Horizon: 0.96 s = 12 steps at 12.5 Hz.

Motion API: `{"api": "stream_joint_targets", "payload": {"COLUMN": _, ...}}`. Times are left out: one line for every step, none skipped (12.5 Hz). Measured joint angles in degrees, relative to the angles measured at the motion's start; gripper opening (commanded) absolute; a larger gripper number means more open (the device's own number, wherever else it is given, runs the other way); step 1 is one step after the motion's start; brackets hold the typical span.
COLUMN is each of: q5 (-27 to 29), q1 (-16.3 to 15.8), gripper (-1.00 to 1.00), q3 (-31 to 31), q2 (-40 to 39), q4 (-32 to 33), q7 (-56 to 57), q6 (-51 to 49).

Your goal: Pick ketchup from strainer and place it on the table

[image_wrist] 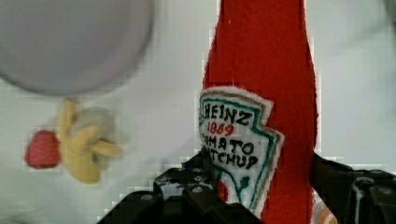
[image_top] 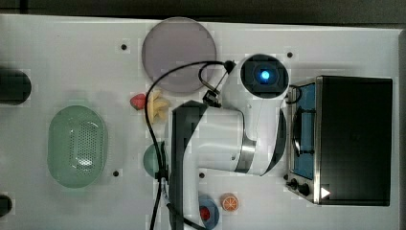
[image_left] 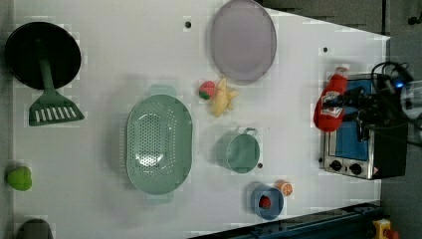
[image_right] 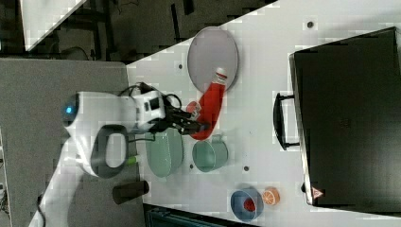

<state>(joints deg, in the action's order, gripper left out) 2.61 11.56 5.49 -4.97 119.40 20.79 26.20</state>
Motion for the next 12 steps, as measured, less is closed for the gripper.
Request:
{"api": "stream_joint_targets", "payload": {"q5": -0.2, "q1": 0.0, "gripper": 0.22, "q3": -0.1, "q2": -0.2, "q4": 2.0, "q7": 0.0, "q6": 1.4}}
{"api": "stream_joint_targets", "payload": {"q5": -0.4, "q1": -0.1, "gripper": 0.22, "q3": -0.2, "q2": -0.2, "q4": 4.7, "q7": 0.1, "q6": 3.7}}
{"api": "stream_joint_targets", "payload": {"q5": -1.2, "q1": -0.4, "gripper": 0.22, "q3": -0.3, "q2": -0.5, "q4": 7.1, "q7": 0.1, "q6": 6.7}}
{"api": "stream_joint_targets", "payload": {"q5": -2.1, "q1": -0.5, "gripper": 0.22, "q3": -0.2, "q2": -1.4, "q4": 8.6, "q7": 0.2, "q6": 9.2}}
{"api": "stream_joint_targets", "payload": {"q5": -2.1, "q1": -0.7, "gripper": 0.22, "q3": -0.2, "q2": -2.4, "q4": 10.1, "q7": 0.4, "q6": 11.9}}
{"api": "stream_joint_targets", "payload": {"q5": -1.8, "q1": -1.0, "gripper": 0.22, "q3": -0.1, "q2": -3.8, "q4": 11.2, "q7": 0.5, "q6": 14.5}}
{"api": "stream_joint_targets", "payload": {"q5": -1.6, "q1": -1.1, "gripper": 0.22, "q3": 0.2, "q2": -5.5, "q4": 11.4, "q7": 0.6, "q6": 15.8}}
{"api": "stream_joint_targets", "payload": {"q5": -1.8, "q1": -1.5, "gripper": 0.29, "q3": 0.1, "q2": -7.0, "q4": 11.5, "q7": 0.6, "q6": 17.4}}
{"api": "stream_joint_targets", "payload": {"q5": -1.9, "q1": -1.8, "gripper": 0.5, "q3": 0.0, "q2": -8.3, "q4": 11.6, "q7": 0.6, "q6": 18.2}}
{"api": "stream_joint_targets", "payload": {"q5": -1.6, "q1": -1.8, "gripper": 0.72, "q3": 0.0, "q2": -9.4, "q4": 11.6, "q7": 0.6, "q6": 19.2}}
{"api": "stream_joint_targets", "payload": {"q5": -1.5, "q1": -1.8, "gripper": 0.93, "q3": 0.0, "q2": -10.2, "q4": 11.6, "q7": 0.6, "q6": 19.7}}
{"api": "stream_joint_targets", "payload": {"q5": -1.5, "q1": -1.7, "gripper": 1.0, "q3": -0.1, "q2": -10.4, "q4": 12.0, "q7": 0.6, "q6": 20.0}}
